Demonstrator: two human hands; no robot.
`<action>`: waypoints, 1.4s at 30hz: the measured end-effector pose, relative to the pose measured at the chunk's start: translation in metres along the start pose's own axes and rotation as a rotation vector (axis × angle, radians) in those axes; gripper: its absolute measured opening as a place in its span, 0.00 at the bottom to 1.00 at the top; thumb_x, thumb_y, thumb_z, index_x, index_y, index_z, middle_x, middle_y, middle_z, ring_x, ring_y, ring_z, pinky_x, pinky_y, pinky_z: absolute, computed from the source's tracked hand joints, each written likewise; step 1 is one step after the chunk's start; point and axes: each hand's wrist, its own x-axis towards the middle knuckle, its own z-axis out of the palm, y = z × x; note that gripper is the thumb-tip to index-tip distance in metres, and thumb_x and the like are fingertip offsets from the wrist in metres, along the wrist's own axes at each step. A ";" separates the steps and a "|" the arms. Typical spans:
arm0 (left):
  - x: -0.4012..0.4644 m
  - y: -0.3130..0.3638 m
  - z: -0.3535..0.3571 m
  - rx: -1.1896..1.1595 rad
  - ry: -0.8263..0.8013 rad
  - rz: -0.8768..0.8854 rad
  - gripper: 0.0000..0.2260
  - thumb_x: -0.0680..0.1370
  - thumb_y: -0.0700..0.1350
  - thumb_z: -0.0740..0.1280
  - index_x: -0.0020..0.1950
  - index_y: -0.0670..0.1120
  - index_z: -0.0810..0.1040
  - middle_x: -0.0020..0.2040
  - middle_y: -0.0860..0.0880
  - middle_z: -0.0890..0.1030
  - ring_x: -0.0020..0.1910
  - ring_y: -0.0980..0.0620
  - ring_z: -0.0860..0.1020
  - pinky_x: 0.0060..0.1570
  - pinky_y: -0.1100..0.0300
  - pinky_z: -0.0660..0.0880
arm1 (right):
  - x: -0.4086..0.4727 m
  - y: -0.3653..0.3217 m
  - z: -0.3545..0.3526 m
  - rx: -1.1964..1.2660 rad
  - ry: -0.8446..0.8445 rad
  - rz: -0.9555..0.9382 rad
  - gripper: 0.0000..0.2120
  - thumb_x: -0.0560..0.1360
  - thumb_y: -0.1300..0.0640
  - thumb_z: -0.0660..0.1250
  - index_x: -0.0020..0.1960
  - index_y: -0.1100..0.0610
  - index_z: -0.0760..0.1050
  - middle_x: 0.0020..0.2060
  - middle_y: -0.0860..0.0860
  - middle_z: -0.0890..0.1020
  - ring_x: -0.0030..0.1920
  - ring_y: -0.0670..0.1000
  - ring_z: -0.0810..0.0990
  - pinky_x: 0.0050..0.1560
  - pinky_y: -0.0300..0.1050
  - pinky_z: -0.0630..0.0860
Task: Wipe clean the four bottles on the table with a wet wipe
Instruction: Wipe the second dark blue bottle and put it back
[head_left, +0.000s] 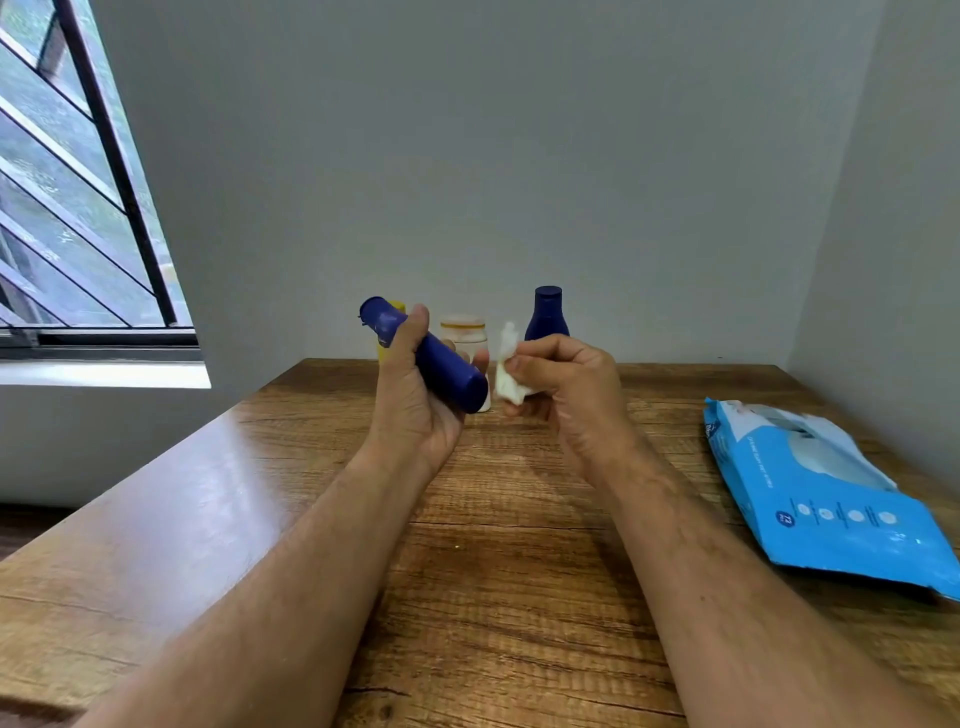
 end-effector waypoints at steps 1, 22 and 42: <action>0.000 0.000 -0.001 0.007 -0.010 -0.043 0.15 0.78 0.52 0.69 0.58 0.45 0.71 0.41 0.46 0.73 0.38 0.51 0.75 0.41 0.53 0.79 | -0.001 0.001 0.001 -0.053 -0.057 0.025 0.03 0.73 0.69 0.71 0.45 0.63 0.81 0.48 0.60 0.85 0.41 0.56 0.85 0.32 0.45 0.79; -0.016 -0.017 0.003 0.694 -0.306 -0.106 0.16 0.84 0.47 0.54 0.65 0.38 0.72 0.45 0.40 0.82 0.41 0.44 0.81 0.44 0.48 0.80 | 0.001 -0.007 -0.006 -0.271 0.330 -0.246 0.03 0.75 0.62 0.72 0.45 0.55 0.82 0.40 0.49 0.84 0.28 0.49 0.79 0.28 0.45 0.80; -0.006 -0.020 -0.008 1.364 -0.291 0.380 0.33 0.70 0.57 0.77 0.63 0.55 0.58 0.53 0.51 0.78 0.46 0.55 0.82 0.45 0.64 0.79 | 0.006 -0.004 -0.006 -0.204 0.383 -0.188 0.04 0.76 0.62 0.71 0.45 0.54 0.83 0.40 0.47 0.85 0.31 0.41 0.81 0.30 0.38 0.78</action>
